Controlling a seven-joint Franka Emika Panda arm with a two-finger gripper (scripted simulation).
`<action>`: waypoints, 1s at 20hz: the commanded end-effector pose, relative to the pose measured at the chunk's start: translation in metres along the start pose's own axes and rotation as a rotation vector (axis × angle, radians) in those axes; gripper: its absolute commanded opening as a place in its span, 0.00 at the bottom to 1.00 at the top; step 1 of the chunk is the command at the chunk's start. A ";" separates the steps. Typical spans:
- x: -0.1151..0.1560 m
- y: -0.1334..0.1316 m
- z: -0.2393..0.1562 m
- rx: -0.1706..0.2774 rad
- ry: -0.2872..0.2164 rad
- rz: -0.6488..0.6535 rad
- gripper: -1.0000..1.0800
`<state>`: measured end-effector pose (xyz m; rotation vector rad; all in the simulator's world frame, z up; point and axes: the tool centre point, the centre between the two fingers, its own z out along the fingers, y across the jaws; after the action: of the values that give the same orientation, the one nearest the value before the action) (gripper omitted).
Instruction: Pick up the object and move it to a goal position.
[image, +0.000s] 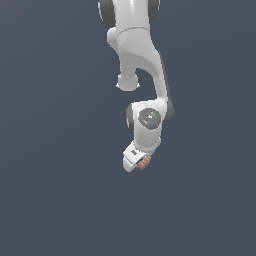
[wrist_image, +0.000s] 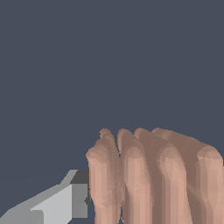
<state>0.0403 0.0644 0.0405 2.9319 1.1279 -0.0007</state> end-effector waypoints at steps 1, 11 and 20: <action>0.000 0.000 0.000 0.000 0.000 0.000 0.00; 0.013 0.004 -0.022 -0.014 0.030 -0.036 0.00; 0.056 0.011 -0.114 -0.068 0.151 -0.177 0.00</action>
<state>0.0824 0.0892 0.1343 2.8279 1.3355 0.2143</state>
